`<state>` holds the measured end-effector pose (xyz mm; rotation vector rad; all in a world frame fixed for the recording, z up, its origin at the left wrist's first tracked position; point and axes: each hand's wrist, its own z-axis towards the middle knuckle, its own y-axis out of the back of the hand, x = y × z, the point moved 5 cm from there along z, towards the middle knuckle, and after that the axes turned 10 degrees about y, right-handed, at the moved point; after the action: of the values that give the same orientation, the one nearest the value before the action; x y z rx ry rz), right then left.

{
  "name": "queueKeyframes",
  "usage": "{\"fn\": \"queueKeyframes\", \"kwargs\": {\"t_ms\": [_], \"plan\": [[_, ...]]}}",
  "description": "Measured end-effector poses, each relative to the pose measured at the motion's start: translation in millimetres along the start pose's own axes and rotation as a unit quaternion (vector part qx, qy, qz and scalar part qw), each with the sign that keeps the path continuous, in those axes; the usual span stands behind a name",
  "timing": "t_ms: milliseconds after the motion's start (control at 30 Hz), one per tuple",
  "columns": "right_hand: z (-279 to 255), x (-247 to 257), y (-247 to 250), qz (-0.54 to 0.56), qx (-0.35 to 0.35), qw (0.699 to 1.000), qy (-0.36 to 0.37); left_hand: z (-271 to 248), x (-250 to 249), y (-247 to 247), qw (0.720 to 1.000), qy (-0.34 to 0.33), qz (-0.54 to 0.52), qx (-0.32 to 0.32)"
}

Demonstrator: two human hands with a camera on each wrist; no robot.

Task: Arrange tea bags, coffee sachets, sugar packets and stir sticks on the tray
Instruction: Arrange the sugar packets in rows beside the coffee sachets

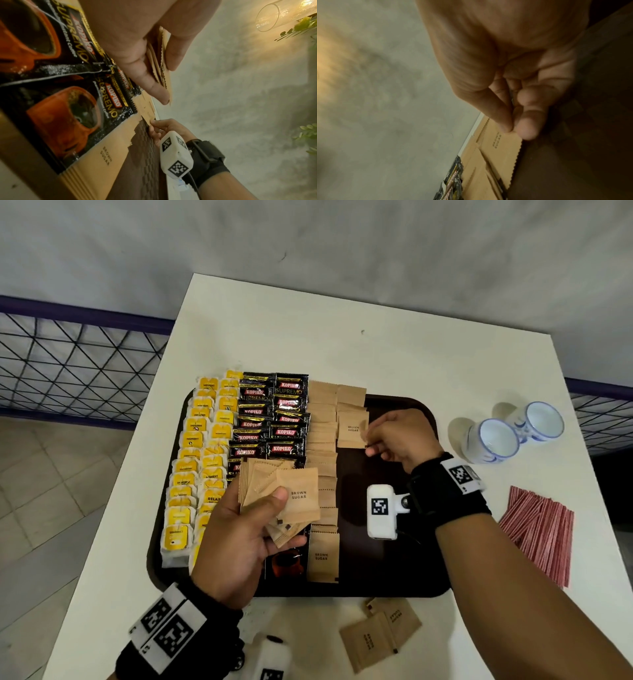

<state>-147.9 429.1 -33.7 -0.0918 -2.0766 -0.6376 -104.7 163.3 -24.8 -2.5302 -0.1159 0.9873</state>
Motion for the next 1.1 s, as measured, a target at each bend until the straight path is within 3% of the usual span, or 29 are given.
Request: {"fn": "queueKeyframes", "kwargs": {"t_ms": [500, 833, 933, 1033, 1100], "plan": [[12, 3, -10, -0.062, -0.024, 0.997, 0.034, -3, 5, -1, 1.000, 0.006, 0.009, 0.009], [5, 18, -6, -0.103, -0.047, 0.985, 0.132, -1, 3, -7, 1.000, 0.014, 0.014, 0.016], [-25, 31, -11, -0.022, 0.016, 0.983, 0.183, 1, 0, -11, 1.000, 0.008, 0.011, 0.015], [-59, 26, -25, 0.041, 0.143, 0.977, 0.154, 5, -3, -14, 1.000, 0.001, 0.006, 0.013], [-73, 18, -32, 0.061, 0.189, 0.969, 0.147, 6, -3, -17, 1.000, -0.004, 0.011, 0.014]]}}
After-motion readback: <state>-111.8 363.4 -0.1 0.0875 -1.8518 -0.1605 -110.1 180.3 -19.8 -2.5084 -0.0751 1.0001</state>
